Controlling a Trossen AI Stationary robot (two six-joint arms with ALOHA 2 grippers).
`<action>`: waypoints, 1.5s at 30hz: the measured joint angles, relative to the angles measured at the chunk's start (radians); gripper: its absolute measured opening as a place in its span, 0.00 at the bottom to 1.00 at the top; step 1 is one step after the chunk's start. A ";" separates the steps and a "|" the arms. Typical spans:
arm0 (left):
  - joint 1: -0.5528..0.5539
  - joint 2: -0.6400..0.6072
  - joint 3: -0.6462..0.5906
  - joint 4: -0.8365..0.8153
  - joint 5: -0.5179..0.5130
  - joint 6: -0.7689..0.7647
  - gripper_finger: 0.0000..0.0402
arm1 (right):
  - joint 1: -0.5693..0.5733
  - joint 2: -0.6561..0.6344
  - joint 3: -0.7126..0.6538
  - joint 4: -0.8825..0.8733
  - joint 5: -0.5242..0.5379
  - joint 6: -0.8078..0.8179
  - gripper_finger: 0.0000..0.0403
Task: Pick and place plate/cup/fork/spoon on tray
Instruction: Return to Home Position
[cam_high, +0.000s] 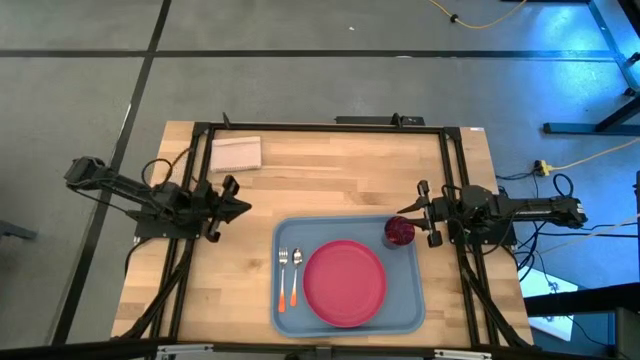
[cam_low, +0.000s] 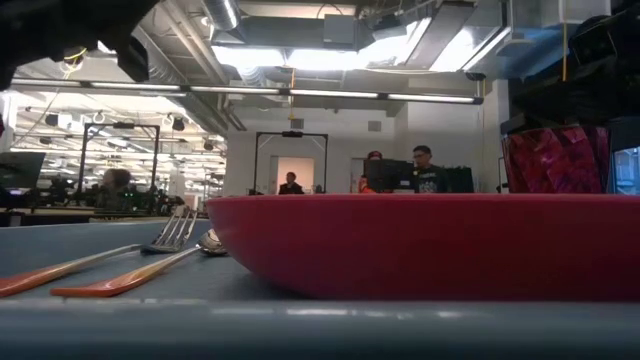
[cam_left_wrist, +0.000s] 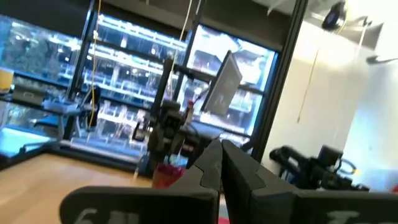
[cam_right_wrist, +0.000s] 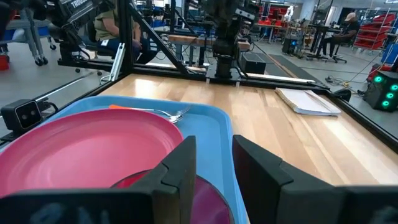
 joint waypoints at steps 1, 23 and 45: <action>0.000 -0.014 0.000 0.001 0.000 0.000 0.00 | 0.000 0.000 0.000 0.000 0.000 0.001 0.27; 0.000 -0.315 0.000 -0.286 0.270 0.348 0.00 | 0.000 0.000 0.000 0.001 -0.002 -0.002 0.27; 0.004 -0.469 0.000 -0.853 0.155 0.321 0.00 | 0.000 0.000 0.000 0.001 -0.001 -0.002 0.27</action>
